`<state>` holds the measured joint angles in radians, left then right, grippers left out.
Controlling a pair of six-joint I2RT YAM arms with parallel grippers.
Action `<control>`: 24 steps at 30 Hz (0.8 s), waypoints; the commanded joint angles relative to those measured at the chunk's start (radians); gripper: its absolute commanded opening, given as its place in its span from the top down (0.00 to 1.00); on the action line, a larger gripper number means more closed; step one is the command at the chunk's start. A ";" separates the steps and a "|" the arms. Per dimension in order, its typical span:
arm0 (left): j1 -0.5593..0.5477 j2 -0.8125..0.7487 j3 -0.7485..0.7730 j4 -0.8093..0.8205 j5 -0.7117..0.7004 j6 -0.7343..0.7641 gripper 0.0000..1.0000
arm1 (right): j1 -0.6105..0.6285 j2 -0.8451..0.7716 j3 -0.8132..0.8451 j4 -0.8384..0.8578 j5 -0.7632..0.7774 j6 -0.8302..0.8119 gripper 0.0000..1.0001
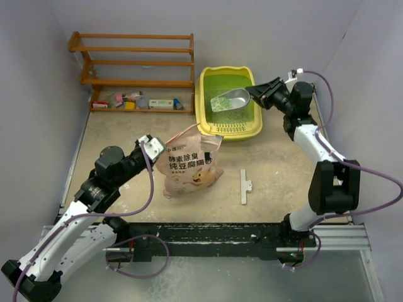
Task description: Fill the litter box with clean litter
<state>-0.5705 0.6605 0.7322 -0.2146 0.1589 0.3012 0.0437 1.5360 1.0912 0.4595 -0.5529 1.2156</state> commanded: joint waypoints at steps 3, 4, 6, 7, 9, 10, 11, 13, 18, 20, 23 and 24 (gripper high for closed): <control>0.003 -0.046 -0.040 0.169 -0.014 -0.027 0.80 | -0.037 0.139 0.367 -0.110 -0.042 -0.117 1.00; 0.003 -0.049 -0.044 0.169 -0.016 -0.024 0.76 | -0.038 0.173 0.434 -0.175 -0.038 -0.164 1.00; 0.003 -0.054 -0.044 0.168 -0.020 -0.024 0.69 | -0.038 0.250 0.585 -0.285 -0.015 -0.239 1.00; 0.003 -0.057 -0.048 0.172 -0.017 -0.023 0.67 | -0.038 0.281 0.644 -0.333 -0.006 -0.275 1.00; 0.003 -0.057 -0.051 0.177 -0.008 -0.031 0.64 | -0.038 0.339 0.759 -0.419 0.022 -0.354 1.00; 0.003 -0.056 -0.051 0.179 -0.005 -0.044 0.63 | -0.038 0.366 0.806 -0.452 0.039 -0.379 1.00; 0.003 -0.057 -0.051 0.180 0.001 -0.050 0.62 | -0.038 0.393 0.852 -0.477 0.051 -0.399 1.00; 0.003 -0.062 -0.054 0.182 0.001 -0.059 0.59 | -0.037 0.440 0.931 -0.526 0.081 -0.436 1.00; 0.004 -0.095 -0.060 0.185 -0.058 -0.063 0.57 | -0.038 0.528 1.060 -0.573 0.155 -0.501 1.00; 0.005 -0.117 -0.070 0.196 -0.072 -0.065 0.56 | -0.038 0.560 1.107 -0.588 0.163 -0.523 1.00; 0.004 -0.132 -0.082 0.201 -0.086 -0.069 0.56 | -0.036 0.612 1.200 -0.642 0.181 -0.555 1.00; 0.004 -0.131 -0.081 0.198 -0.089 -0.069 0.56 | -0.036 0.623 1.220 -0.650 0.187 -0.563 1.00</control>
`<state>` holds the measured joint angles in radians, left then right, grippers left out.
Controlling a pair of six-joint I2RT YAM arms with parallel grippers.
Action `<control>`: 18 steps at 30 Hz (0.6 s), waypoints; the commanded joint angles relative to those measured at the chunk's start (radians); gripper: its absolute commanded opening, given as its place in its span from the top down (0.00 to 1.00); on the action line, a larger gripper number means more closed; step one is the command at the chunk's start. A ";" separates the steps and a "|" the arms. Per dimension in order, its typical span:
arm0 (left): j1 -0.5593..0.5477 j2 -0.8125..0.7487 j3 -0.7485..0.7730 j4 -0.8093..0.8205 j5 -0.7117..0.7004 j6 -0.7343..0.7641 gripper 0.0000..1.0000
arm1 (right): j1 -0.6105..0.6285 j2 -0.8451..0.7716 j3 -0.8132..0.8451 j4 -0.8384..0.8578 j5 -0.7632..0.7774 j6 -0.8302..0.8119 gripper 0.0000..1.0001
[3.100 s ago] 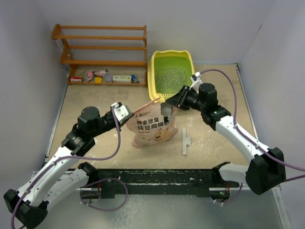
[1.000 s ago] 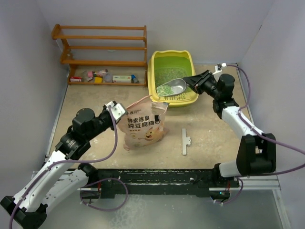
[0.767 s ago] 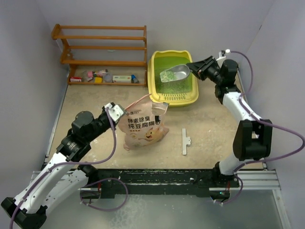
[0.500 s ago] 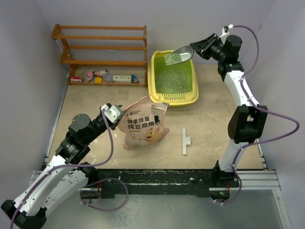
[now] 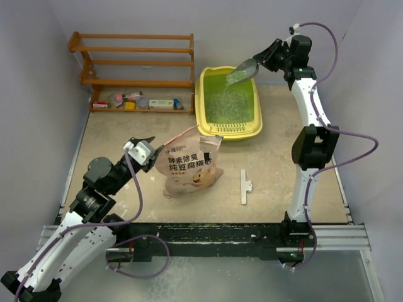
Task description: Fill the litter box with clean litter
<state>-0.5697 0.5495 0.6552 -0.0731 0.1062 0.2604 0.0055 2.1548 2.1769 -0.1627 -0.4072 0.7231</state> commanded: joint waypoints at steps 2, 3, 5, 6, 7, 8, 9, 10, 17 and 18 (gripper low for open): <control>0.004 -0.016 -0.002 0.052 -0.036 -0.028 0.55 | 0.002 0.016 0.160 -0.029 0.047 -0.081 1.00; 0.004 -0.011 0.000 0.050 -0.037 -0.027 0.55 | 0.002 0.020 0.167 -0.052 0.053 -0.090 1.00; 0.004 -0.006 0.003 0.048 -0.038 -0.026 0.55 | 0.002 0.017 0.171 -0.064 0.062 -0.103 1.00; 0.004 -0.003 0.002 0.050 -0.039 -0.027 0.55 | 0.002 0.015 0.172 -0.065 0.069 -0.110 1.00; 0.004 0.002 0.003 0.050 -0.040 -0.025 0.55 | 0.002 0.011 0.173 -0.066 0.078 -0.121 1.00; 0.004 0.006 0.004 0.049 -0.040 -0.024 0.55 | 0.002 0.011 0.176 -0.065 0.081 -0.131 1.00; 0.004 0.010 0.006 0.049 -0.040 -0.024 0.55 | 0.002 0.011 0.184 -0.067 0.084 -0.140 1.00; 0.004 0.012 0.005 0.049 -0.040 -0.023 0.55 | 0.002 0.014 0.195 -0.069 0.088 -0.149 1.00; 0.004 0.016 0.003 0.051 -0.049 -0.020 0.55 | 0.003 -0.003 0.221 -0.059 0.121 -0.188 1.00; 0.004 0.017 0.001 0.051 -0.050 -0.019 0.55 | 0.004 -0.008 0.223 -0.058 0.124 -0.195 1.00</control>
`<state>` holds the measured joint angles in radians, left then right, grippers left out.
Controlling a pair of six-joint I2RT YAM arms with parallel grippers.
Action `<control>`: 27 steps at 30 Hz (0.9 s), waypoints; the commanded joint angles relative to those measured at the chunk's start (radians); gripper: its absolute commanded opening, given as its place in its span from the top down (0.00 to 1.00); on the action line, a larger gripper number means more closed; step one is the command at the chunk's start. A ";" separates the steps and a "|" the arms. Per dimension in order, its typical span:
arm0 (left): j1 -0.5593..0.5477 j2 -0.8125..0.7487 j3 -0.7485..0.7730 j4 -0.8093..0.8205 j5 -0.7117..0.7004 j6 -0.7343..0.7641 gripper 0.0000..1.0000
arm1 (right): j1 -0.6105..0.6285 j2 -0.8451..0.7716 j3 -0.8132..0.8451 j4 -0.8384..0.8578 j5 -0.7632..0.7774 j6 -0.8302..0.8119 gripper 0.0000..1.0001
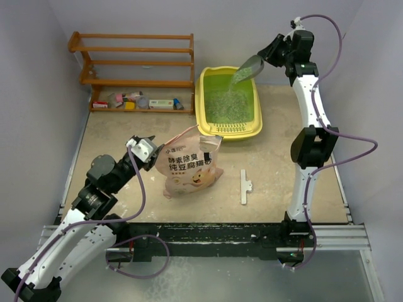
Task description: Fill the litter box with clean litter
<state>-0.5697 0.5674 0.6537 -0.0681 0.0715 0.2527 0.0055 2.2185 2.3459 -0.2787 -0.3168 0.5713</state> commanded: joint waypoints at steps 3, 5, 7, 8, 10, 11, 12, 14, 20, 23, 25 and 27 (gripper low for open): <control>0.004 0.005 0.004 0.045 -0.015 -0.012 0.55 | 0.006 -0.093 0.051 0.052 0.039 -0.069 1.00; 0.004 0.009 0.003 0.047 -0.015 -0.010 0.55 | 0.009 -0.114 0.032 0.060 0.039 -0.088 1.00; 0.004 0.014 0.004 0.048 -0.015 -0.008 0.55 | 0.016 -0.136 0.020 0.063 0.043 -0.112 1.00; 0.004 0.017 0.004 0.048 -0.015 -0.007 0.55 | 0.022 -0.145 0.016 0.062 0.047 -0.124 1.00; 0.004 0.020 0.004 0.050 -0.014 -0.005 0.54 | 0.031 -0.159 0.019 0.051 0.058 -0.152 1.00; 0.004 0.022 0.004 0.050 -0.013 -0.003 0.55 | 0.037 -0.166 0.023 0.042 0.064 -0.166 1.00; 0.004 0.023 0.005 0.050 -0.013 -0.002 0.55 | 0.043 -0.173 0.024 0.035 0.066 -0.179 1.00; 0.004 0.023 0.004 0.049 -0.013 0.000 0.54 | 0.058 -0.184 0.028 0.012 0.078 -0.211 1.00; 0.005 0.006 0.000 0.035 -0.036 0.026 0.55 | 0.143 -0.204 0.059 -0.051 0.198 -0.381 1.00; 0.005 -0.031 -0.024 0.054 -0.071 0.042 0.54 | 0.192 -0.215 0.056 -0.056 0.284 -0.483 1.00; 0.005 -0.054 -0.036 0.065 -0.070 0.046 0.53 | 0.225 -0.238 0.017 -0.027 0.368 -0.556 1.00; 0.006 -0.057 -0.038 0.065 -0.070 0.045 0.53 | 0.243 -0.274 -0.066 0.018 0.426 -0.596 1.00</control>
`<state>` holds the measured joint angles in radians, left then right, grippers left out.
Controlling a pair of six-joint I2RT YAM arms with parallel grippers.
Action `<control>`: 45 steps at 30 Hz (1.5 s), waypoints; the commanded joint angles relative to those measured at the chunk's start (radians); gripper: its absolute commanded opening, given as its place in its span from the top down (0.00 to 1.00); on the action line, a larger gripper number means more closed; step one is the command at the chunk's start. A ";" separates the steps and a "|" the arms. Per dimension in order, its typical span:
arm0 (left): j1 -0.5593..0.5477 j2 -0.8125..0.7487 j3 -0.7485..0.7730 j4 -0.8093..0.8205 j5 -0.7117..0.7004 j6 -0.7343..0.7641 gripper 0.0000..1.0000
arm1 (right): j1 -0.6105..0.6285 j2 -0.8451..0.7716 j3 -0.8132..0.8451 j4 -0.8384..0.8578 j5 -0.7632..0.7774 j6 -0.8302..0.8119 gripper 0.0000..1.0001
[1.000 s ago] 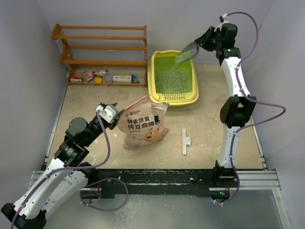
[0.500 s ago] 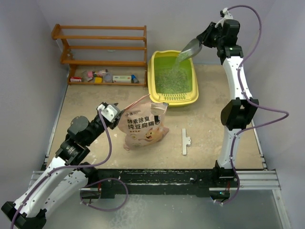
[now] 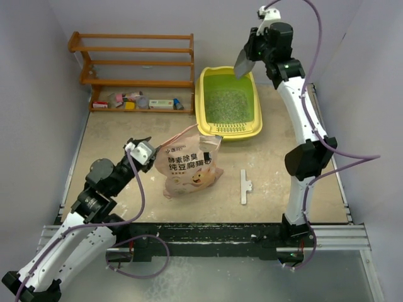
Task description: Fill the litter box with clean litter
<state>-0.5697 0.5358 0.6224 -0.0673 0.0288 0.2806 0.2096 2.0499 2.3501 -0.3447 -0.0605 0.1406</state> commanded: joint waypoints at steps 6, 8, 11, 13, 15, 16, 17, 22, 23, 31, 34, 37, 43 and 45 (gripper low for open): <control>0.007 -0.024 -0.005 0.069 -0.010 0.009 0.51 | 0.029 -0.265 -0.307 0.185 0.209 -0.125 1.00; 0.007 -0.030 -0.006 0.072 -0.005 0.002 0.50 | 0.014 -0.319 -0.387 0.207 0.243 -0.088 1.00; 0.008 -0.042 -0.010 0.073 -0.005 -0.007 0.48 | -0.028 -0.402 -0.506 0.208 0.294 0.010 1.00; 0.008 -0.053 -0.013 0.071 -0.018 -0.007 0.48 | -0.059 -0.463 -0.606 0.217 0.349 0.066 1.00; 0.008 -0.066 -0.014 0.069 -0.033 -0.010 0.47 | -0.072 -0.515 -0.692 0.217 0.395 0.083 1.00; 0.008 -0.074 -0.018 0.069 -0.037 -0.011 0.47 | -0.078 -0.538 -0.732 0.214 0.414 0.087 1.00; 0.008 -0.079 -0.020 0.068 -0.039 -0.009 0.47 | -0.080 -0.555 -0.763 0.208 0.431 0.088 1.00; 0.008 -0.083 -0.020 0.061 -0.046 -0.013 0.46 | -0.102 -0.638 -0.933 0.174 0.423 0.129 1.00; 0.008 -0.080 -0.018 0.060 -0.045 -0.014 0.46 | -0.105 -0.670 -0.971 0.184 0.412 0.140 1.00; 0.008 -0.081 -0.015 0.043 -0.040 -0.021 0.46 | -0.108 -0.812 -1.203 0.122 0.213 0.227 1.00; 0.008 -0.083 -0.015 0.041 -0.040 -0.023 0.46 | -0.108 -0.880 -1.314 0.161 0.015 0.246 1.00; 0.007 -0.084 -0.014 0.042 -0.036 -0.025 0.46 | -0.109 -0.933 -1.434 0.243 -0.220 0.277 1.00; 0.008 -0.092 -0.010 0.036 -0.035 -0.031 0.45 | -0.108 -0.964 -1.609 0.331 -0.340 0.360 1.00; 0.008 -0.095 -0.010 0.033 -0.036 -0.039 0.44 | -0.108 -0.959 -1.657 0.361 -0.341 0.370 0.99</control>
<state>-0.5686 0.4541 0.6067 -0.0479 -0.0048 0.2707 0.1036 1.1118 0.7532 -0.1177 -0.2970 0.4538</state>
